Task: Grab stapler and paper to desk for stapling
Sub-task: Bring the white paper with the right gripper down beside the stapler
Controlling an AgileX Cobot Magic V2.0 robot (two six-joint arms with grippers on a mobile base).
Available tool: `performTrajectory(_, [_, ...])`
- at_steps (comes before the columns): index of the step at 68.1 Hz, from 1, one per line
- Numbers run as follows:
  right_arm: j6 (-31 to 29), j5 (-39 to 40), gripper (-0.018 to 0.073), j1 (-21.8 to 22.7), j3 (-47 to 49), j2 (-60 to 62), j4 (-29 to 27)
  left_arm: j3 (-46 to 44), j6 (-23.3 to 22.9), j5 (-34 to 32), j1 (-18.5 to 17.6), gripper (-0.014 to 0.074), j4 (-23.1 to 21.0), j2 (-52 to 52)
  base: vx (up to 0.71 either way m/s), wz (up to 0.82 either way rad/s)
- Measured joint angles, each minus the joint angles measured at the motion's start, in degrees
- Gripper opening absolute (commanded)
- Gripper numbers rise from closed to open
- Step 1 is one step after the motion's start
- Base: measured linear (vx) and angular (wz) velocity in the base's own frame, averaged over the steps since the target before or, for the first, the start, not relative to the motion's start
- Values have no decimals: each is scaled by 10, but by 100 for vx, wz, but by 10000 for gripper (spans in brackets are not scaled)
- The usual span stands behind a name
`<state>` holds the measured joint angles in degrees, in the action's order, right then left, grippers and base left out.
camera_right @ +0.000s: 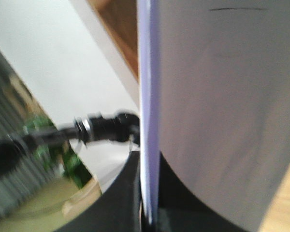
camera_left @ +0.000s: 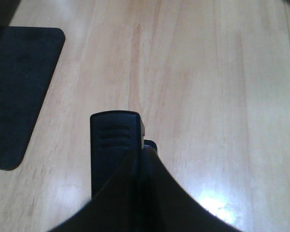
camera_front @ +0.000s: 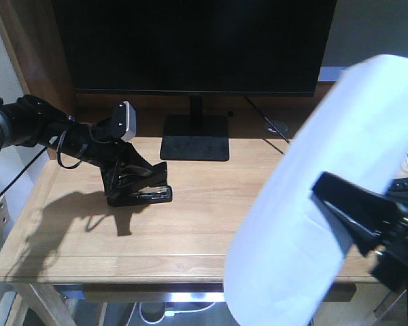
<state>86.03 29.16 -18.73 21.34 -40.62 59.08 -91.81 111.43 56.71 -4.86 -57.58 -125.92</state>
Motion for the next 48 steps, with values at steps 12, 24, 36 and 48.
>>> performTrajectory(12, [16, 24, -2, 0, 50, -106, 112, 0, 0, 0, 0, -6, 0, 0, 0, 0])
performTrajectory(24, [24, 36, -2, -18, 85, -218, 186, 0, 0, 0, 0, -6, 0, 0, 0, 0])
performTrajectory(36, [26, 57, -2, -85, 123, -299, 225, 0, 0, 0, 0, -6, 0, 0, 0, 0])
performTrajectory(48, [15, 41, -2, -136, 157, -358, 233, 0, 0, 0, 0, -6, 0, 0, 0, 0])
